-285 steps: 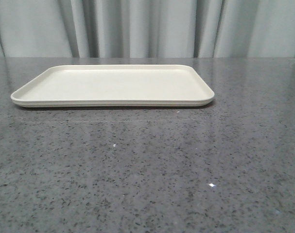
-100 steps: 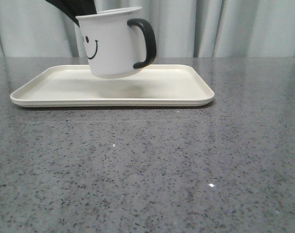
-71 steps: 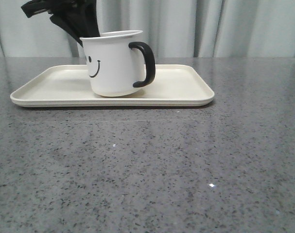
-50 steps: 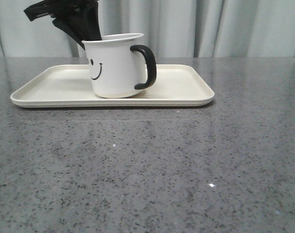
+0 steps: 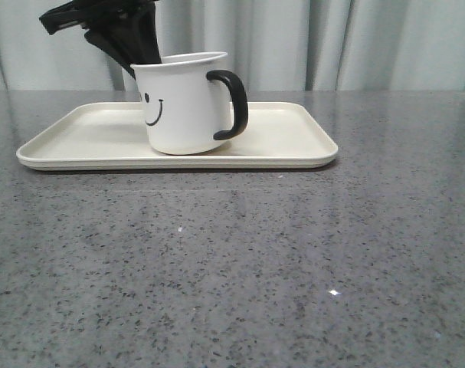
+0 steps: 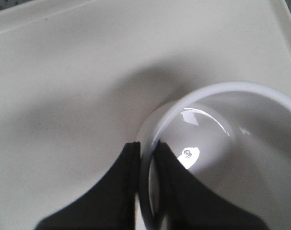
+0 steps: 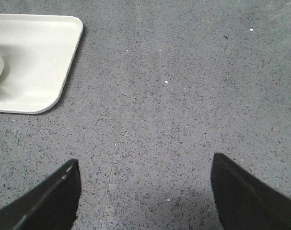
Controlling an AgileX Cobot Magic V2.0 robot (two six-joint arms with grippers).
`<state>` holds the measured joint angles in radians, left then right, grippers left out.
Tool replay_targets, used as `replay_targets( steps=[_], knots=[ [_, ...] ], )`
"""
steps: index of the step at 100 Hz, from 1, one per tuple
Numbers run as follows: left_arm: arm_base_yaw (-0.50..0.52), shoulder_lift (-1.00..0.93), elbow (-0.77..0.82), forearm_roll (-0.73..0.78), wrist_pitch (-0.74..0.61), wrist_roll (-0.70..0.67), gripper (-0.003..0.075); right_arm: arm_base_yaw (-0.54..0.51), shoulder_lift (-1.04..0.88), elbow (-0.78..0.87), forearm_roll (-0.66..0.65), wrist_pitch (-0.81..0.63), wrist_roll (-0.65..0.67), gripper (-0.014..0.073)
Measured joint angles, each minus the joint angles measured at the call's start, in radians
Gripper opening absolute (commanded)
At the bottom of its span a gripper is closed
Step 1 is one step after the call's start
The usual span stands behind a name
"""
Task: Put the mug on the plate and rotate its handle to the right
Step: 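Lower the mug onto the tray and open the left gripper, then raise the left gripper away from the mug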
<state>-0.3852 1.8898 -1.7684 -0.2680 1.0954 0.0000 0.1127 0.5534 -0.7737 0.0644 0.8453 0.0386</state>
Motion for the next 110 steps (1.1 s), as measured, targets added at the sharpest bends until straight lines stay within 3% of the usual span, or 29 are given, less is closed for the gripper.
replay_targets(
  steps=[17,40,53,110],
  knots=[
    [0.000,0.000,0.000,0.000,0.000,0.000,0.0045,0.000,0.000,0.000,0.000,0.000,0.000,0.0563],
    [0.000,0.008,0.000,0.000,0.000,0.025,0.0320,0.000,0.000,0.000,0.000,0.000,0.000,0.0563],
    [-0.002,0.010,0.000,0.000,0.000,0.027,0.0416,0.000,0.000,0.000,0.000,0.000,0.000,0.0563],
    [-0.002,-0.043,-0.086,-0.002,0.005,0.027,0.0435,0.000,0.000,0.000,0.000,0.000,0.000,0.0563]
  ],
)
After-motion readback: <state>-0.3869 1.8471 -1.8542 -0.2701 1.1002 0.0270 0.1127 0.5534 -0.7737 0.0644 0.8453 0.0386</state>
